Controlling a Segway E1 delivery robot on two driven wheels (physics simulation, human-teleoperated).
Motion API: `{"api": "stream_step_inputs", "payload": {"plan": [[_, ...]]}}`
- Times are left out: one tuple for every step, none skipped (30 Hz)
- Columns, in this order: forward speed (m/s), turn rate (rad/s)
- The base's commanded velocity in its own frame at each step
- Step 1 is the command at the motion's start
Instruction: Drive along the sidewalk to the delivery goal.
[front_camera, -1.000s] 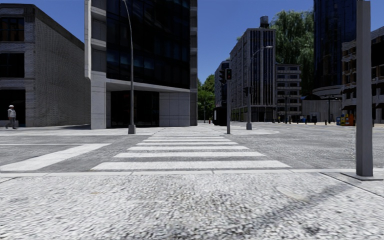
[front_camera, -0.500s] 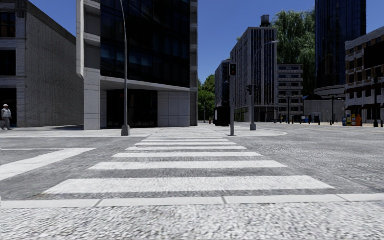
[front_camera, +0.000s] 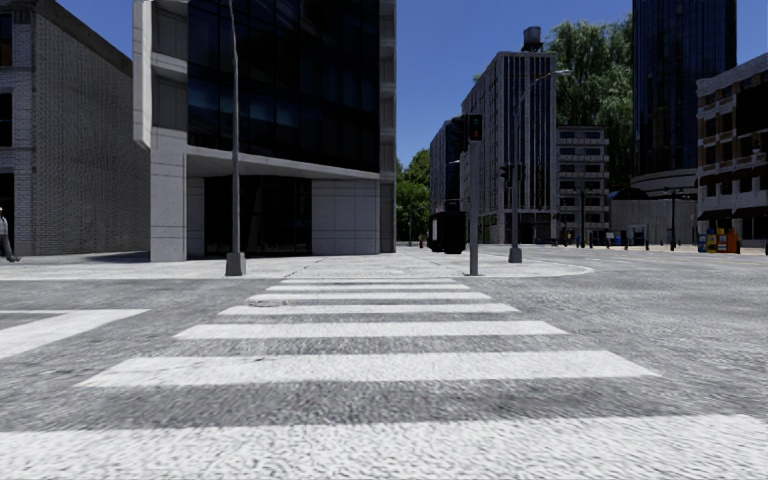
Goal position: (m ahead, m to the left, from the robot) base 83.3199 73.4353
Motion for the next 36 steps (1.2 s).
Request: {"api": "stream_step_inputs", "payload": {"plan": [[2.00,0.00],[2.00,0.00],[2.00,0.00],[2.00,0.00],[2.00,0.00],[2.00,0.00],[2.00,0.00],[2.00,0.00],[2.00,0.00],[2.00,0.00],[2.00,0.00],[2.00,0.00],[2.00,0.00],[2.00,0.00],[2.00,0.00],[2.00,0.00],[2.00,0.00],[2.00,0.00],[2.00,0.00],[2.00,0.00],[2.00,0.00],[2.00,0.00],[2.00,0.00],[2.00,0.00],[2.00,0.00],[2.00,0.00],[2.00,0.00],[2.00,0.00],[2.00,0.00],[2.00,0.00],[2.00,0.00],[2.00,0.00],[2.00,0.00],[2.00,0.00],[2.00,0.00],[2.00,0.00]]}}
